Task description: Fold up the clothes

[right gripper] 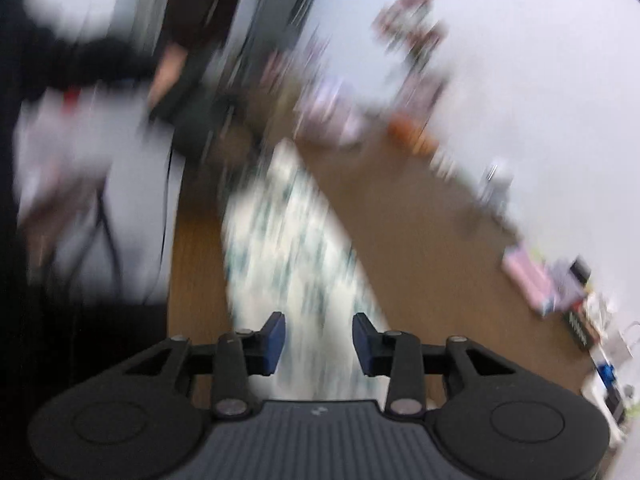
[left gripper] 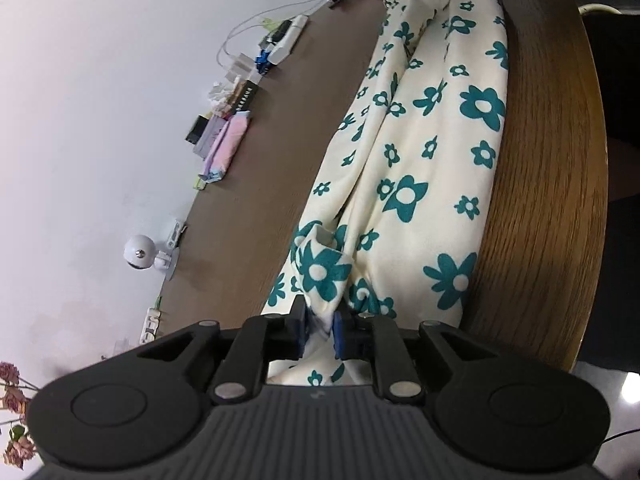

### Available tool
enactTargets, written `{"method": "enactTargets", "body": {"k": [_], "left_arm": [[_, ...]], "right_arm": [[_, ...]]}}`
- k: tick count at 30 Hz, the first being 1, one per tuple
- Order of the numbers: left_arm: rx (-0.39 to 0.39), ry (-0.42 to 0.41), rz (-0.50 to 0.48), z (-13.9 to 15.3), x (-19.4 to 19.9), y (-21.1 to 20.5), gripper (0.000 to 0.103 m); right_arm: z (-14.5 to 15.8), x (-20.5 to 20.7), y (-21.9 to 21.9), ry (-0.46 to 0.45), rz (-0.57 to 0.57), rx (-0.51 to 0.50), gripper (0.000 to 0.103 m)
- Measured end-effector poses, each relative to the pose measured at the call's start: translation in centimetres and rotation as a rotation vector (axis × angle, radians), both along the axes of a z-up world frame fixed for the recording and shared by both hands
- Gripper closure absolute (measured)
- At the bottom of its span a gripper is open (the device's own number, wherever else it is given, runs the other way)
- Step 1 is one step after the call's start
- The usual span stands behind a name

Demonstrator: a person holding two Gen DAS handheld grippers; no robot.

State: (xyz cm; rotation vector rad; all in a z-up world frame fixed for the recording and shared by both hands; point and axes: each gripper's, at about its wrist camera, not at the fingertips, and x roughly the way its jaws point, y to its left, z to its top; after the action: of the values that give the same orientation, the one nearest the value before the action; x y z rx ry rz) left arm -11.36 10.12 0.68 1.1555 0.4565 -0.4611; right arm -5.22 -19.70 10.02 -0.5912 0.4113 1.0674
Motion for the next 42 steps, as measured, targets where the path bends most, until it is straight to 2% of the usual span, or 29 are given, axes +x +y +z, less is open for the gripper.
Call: {"method": "enactTargets", "body": {"k": [2, 4, 5, 6, 9, 11, 13, 16, 18, 20, 22, 23, 24, 25, 27, 29, 31, 32, 33, 35, 38, 40, 42], "left_arm": [[-0.002, 0.013, -0.002, 0.1, 0.4, 0.1, 0.085], [-0.017, 0.027, -0.001, 0.3, 0.8, 0.5, 0.080], [-0.027, 0.035, 0.000, 0.5, 1.0, 0.7, 0.079], [-0.025, 0.043, -0.004, 0.5, 1.2, 0.8, 0.078], [-0.001, 0.043, -0.013, 0.4, 1.5, 1.3, 0.075], [0.013, 0.045, -0.003, 0.2, 1.9, 1.8, 0.074], [0.017, 0.050, 0.024, 0.1, 2.2, 2.6, 0.073], [-0.010, 0.074, 0.081, 0.9, 2.2, 4.4, 0.068], [-0.100, 0.108, 0.137, 2.7, 2.3, 5.8, 0.068], [-0.294, 0.119, 0.198, 5.3, 2.5, 7.2, 0.060], [-0.536, 0.105, 0.256, 7.3, 2.9, 7.8, 0.033], [-0.640, 0.090, 0.281, 7.8, 3.2, 7.8, 0.027], [-0.724, 0.106, 0.309, 7.9, 3.8, 7.8, 0.026], [-0.770, 0.156, 0.328, 7.7, 4.5, 7.6, 0.030], [-0.786, 0.234, 0.345, 6.2, 5.3, 7.2, 0.037], [-0.743, 0.272, 0.368, 4.6, 5.9, 7.2, 0.046], [-0.755, 0.316, 0.371, 3.7, 6.4, 8.0, 0.047], [-0.778, 0.329, 0.369, 3.5, 6.5, 8.4, 0.046], [-0.793, 0.349, 0.365, 3.5, 6.8, 8.9, 0.044], [-0.796, 0.392, 0.345, 3.8, 7.3, 9.4, 0.044], [-0.743, 0.440, 0.308, 4.4, 8.2, 9.1, 0.043], [-0.680, 0.442, 0.277, 4.7, 8.4, 8.5, 0.043], [-0.591, 0.416, 0.246, 4.9, 8.1, 7.4, 0.044]], "right_arm": [[0.3, 1.1, 3.1, 0.048, -0.143, 0.178, 0.068], [-0.5, 2.9, 6.6, 0.220, -0.257, 0.362, 0.071], [-1.2, 3.4, 8.6, 0.291, -0.267, 0.418, 0.077], [-2.2, 3.6, 11.0, 0.325, -0.253, 0.425, 0.081], [-5.2, 4.1, 16.9, 0.335, -0.222, 0.320, 0.092], [-7.0, 4.3, 19.1, 0.327, -0.199, 0.237, 0.092], [-8.4, 4.5, 20.6, 0.298, -0.230, 0.171, 0.093], [-9.5, 4.7, 21.4, 0.297, -0.267, 0.155, 0.093], [-9.6, 4.7, 21.5, 0.307, -0.280, 0.161, 0.093], [-10.0, 4.4, 21.4, 0.298, -0.284, 0.163, 0.093], [-10.1, 4.1, 21.3, 0.279, -0.283, 0.165, 0.093], [-10.1, 3.9, 21.3, 0.277, -0.290, 0.168, 0.092], [-10.2, 3.8, 21.3, 0.274, -0.297, 0.170, 0.092], [-10.2, 3.7, 21.4, 0.267, -0.300, 0.171, 0.092], [-10.1, 3.7, 21.6, 0.255, -0.307, 0.173, 0.092], [-9.8, 3.4, 20.7, 0.265, -0.310, 0.206, 0.092], [-8.9, 3.3, 19.2, 0.286, -0.313, 0.239, 0.090], [-8.3, 3.1, 18.2, 0.276, -0.306, 0.255, 0.084], [-7.7, 2.9, 17.4, 0.264, -0.299, 0.267, 0.073], [-7.0, 3.1, 16.4, 0.214, -0.285, 0.228, 0.058], [-7.5, 4.3, 16.4, 0.214, -0.267, 0.091, 0.059], [-8.1, 5.0, 16.5, 0.243, -0.261, 0.034, 0.067], [-8.5, 5.1, 16.7, 0.263, -0.253, 0.040, 0.084]]}}
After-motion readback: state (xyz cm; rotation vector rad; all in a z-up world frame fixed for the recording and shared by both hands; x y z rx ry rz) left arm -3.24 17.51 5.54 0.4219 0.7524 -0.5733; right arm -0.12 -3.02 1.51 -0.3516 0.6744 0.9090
